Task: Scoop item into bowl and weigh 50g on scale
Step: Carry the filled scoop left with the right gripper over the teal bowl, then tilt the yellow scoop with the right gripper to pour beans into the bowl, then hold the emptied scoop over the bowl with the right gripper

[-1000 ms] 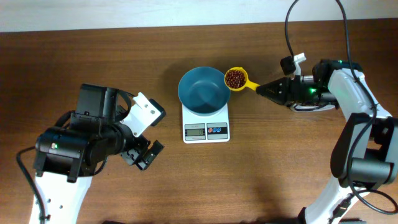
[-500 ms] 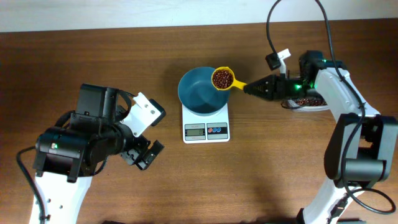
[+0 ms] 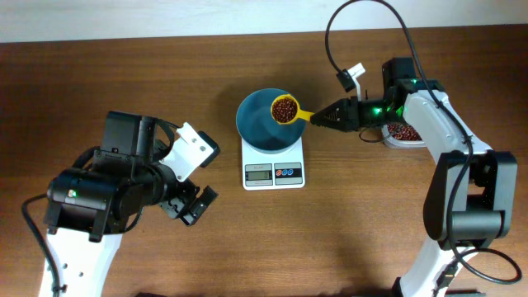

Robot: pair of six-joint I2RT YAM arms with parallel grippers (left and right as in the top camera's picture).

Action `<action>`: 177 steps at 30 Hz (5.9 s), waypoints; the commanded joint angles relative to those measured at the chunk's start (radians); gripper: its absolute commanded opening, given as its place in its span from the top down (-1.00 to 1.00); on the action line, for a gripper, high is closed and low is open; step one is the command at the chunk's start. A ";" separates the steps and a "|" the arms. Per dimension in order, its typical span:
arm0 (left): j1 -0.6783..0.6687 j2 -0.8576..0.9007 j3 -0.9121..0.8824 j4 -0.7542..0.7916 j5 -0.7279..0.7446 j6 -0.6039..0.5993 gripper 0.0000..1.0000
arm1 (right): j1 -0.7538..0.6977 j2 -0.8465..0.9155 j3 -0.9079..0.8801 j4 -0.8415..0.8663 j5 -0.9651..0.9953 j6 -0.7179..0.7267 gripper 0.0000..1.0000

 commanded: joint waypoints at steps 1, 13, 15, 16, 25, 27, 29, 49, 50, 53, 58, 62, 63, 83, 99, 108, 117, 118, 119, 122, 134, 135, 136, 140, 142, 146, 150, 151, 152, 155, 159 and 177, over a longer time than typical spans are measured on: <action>0.005 -0.006 0.015 0.002 0.012 0.016 -0.98 | 0.010 0.007 0.000 0.032 0.049 -0.003 0.92; 0.005 -0.006 0.015 0.002 0.012 0.016 -0.98 | 0.051 0.007 0.004 0.053 0.117 -0.014 0.92; 0.005 -0.006 0.015 0.002 0.012 0.016 -0.98 | 0.068 0.007 0.018 0.053 0.148 -0.014 0.92; 0.005 -0.006 0.015 0.002 0.012 0.016 -0.97 | 0.075 0.007 0.031 0.049 0.172 -0.014 0.92; 0.005 -0.006 0.015 0.002 0.012 0.016 -0.98 | 0.081 -0.008 0.080 0.045 0.278 -0.014 0.92; 0.005 -0.006 0.015 0.002 0.012 0.016 -0.97 | 0.081 -0.023 0.081 0.045 0.302 -0.014 0.92; 0.005 -0.006 0.015 0.002 0.012 0.016 -0.98 | 0.081 -0.044 0.081 0.042 0.319 -0.014 0.92; 0.005 -0.006 0.015 0.002 0.012 0.016 -0.98 | 0.181 -0.152 0.082 0.005 0.626 -0.014 0.92; 0.005 -0.006 0.015 0.002 0.012 0.016 -0.97 | 0.186 -0.153 0.083 0.005 0.636 -0.014 0.92; 0.005 -0.006 0.015 0.002 0.012 0.016 -0.98 | 0.208 -0.158 0.087 0.005 0.684 -0.014 0.92; 0.005 -0.006 0.015 0.002 0.012 0.016 -0.98 | 0.220 -0.158 0.115 0.003 0.691 -0.014 0.92; 0.005 -0.006 0.015 0.002 0.012 0.016 -0.98 | 0.220 -0.158 0.134 -0.015 0.691 -0.014 0.92; 0.005 -0.006 0.015 0.002 0.012 0.016 -0.97 | 0.220 -0.158 0.135 -0.021 0.691 -0.014 0.92; 0.005 -0.006 0.015 0.002 0.012 0.016 -0.98 | 0.267 -0.203 0.146 -0.062 0.812 -0.014 0.92; 0.005 -0.006 0.015 0.002 0.012 0.016 -0.98 | 0.311 -0.204 0.174 -0.083 0.870 -0.009 0.92; 0.005 -0.006 0.015 0.002 0.012 0.016 -0.98 | 0.311 -0.207 0.199 -0.098 0.867 0.016 0.92; 0.005 -0.006 0.015 0.002 0.012 0.016 -0.98 | 0.311 -0.207 0.206 -0.113 0.863 0.017 0.92; 0.005 -0.006 0.015 0.002 0.012 0.016 -0.98 | 0.312 -0.210 0.207 -0.117 0.860 0.019 0.92; 0.005 -0.006 0.015 0.002 0.012 0.016 -0.98 | 0.312 -0.209 0.206 -0.120 0.872 0.019 0.92; 0.005 -0.006 0.015 0.002 0.012 0.016 -0.98 | 0.312 -0.211 0.208 -0.122 0.876 0.021 0.92; 0.005 -0.006 0.015 0.002 0.012 0.016 -0.98 | 0.318 -0.218 0.218 -0.123 0.875 0.024 0.92; 0.005 -0.006 0.015 0.002 0.012 0.016 -0.98 | 0.317 -0.217 0.217 -0.125 0.885 0.024 0.92; 0.005 -0.006 0.015 0.002 0.012 0.016 -0.97 | 0.317 -0.209 0.216 -0.124 0.908 0.023 0.92; 0.005 -0.006 0.015 0.002 0.011 0.016 -0.98 | 0.326 -0.213 0.222 -0.127 0.914 0.027 0.92; 0.005 -0.006 0.015 0.002 0.012 0.016 -0.98 | 0.335 -0.207 0.222 -0.127 0.951 0.023 0.92; 0.005 -0.006 0.015 0.002 0.012 0.016 -0.98 | 0.358 -0.209 0.228 -0.131 0.947 0.024 0.92; 0.005 -0.006 0.015 0.002 0.012 0.016 -0.98 | 0.362 -0.205 0.229 -0.132 0.965 0.025 0.92; 0.005 -0.006 0.015 0.002 0.012 0.016 -0.98 | 0.362 -0.213 0.233 -0.135 0.948 0.034 0.92; 0.005 -0.006 0.015 0.002 0.012 0.016 -0.98 | 0.362 -0.213 0.233 -0.135 0.950 0.035 0.92; 0.005 -0.006 0.015 0.002 0.012 0.016 -0.98 | 0.362 -0.205 0.235 -0.135 0.940 0.039 0.92; 0.005 -0.006 0.015 0.002 0.012 0.016 -0.98 | 0.362 -0.206 0.236 -0.138 0.977 0.046 0.92; 0.005 -0.006 0.015 0.002 0.012 0.016 -0.98 | 0.370 -0.203 0.255 -0.155 0.940 0.058 0.92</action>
